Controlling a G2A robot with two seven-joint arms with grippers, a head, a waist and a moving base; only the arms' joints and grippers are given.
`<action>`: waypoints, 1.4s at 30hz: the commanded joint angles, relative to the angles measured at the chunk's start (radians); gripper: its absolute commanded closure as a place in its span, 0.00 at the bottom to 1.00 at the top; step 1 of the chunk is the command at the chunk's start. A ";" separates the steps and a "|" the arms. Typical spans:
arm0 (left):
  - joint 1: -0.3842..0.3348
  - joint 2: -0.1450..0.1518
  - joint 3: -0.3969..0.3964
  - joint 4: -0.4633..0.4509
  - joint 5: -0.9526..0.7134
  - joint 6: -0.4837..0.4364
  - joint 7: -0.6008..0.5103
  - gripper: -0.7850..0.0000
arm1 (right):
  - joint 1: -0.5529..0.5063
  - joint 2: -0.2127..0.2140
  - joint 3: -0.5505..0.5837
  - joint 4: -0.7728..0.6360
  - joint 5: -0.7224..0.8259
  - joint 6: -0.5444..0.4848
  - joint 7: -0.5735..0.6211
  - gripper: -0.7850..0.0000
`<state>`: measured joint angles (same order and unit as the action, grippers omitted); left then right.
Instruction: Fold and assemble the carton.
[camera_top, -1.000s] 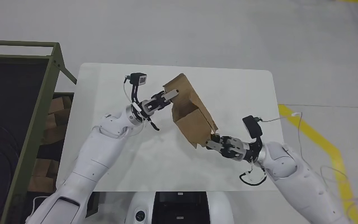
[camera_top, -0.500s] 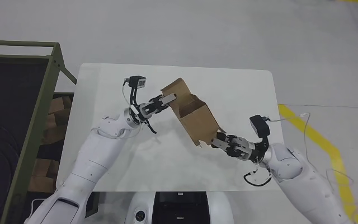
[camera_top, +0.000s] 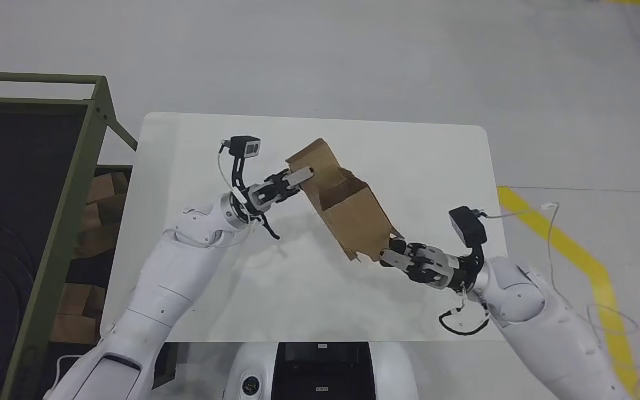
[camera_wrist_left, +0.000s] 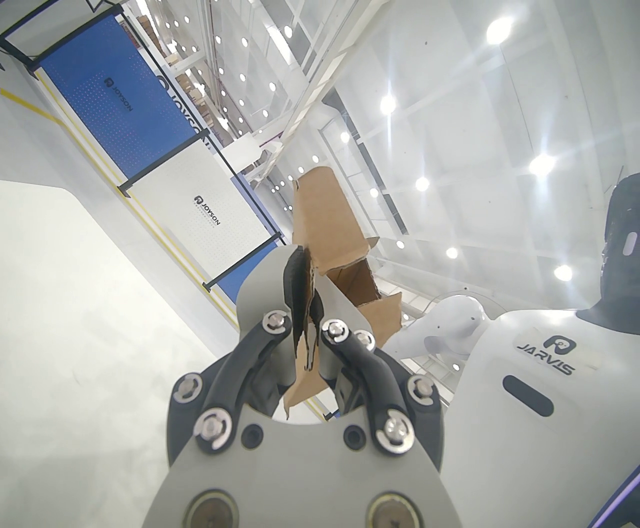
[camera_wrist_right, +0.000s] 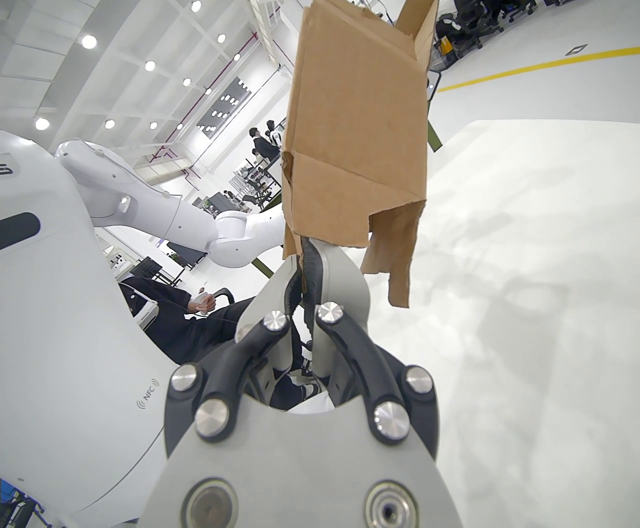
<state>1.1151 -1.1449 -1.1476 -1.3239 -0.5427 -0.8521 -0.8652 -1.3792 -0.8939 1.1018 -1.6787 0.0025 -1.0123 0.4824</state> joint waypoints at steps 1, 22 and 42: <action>-0.001 -0.001 0.000 0.002 -0.005 0.002 0.000 0.89 | 0.002 0.000 0.000 0.002 0.007 0.000 0.008 1.00; 0.011 0.021 -0.113 0.013 0.020 -0.036 -0.023 0.00 | 0.028 -0.004 0.002 0.039 0.098 0.000 0.148 1.00; 0.050 0.167 -0.132 -0.290 -0.041 0.195 -0.298 0.00 | 0.104 0.068 -0.116 0.014 0.220 0.000 0.326 1.00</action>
<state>1.1691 -0.9870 -1.2832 -1.6064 -0.5824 -0.6679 -1.1537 -1.2831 -0.8336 0.9984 -1.6626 0.2188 -1.0123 0.8081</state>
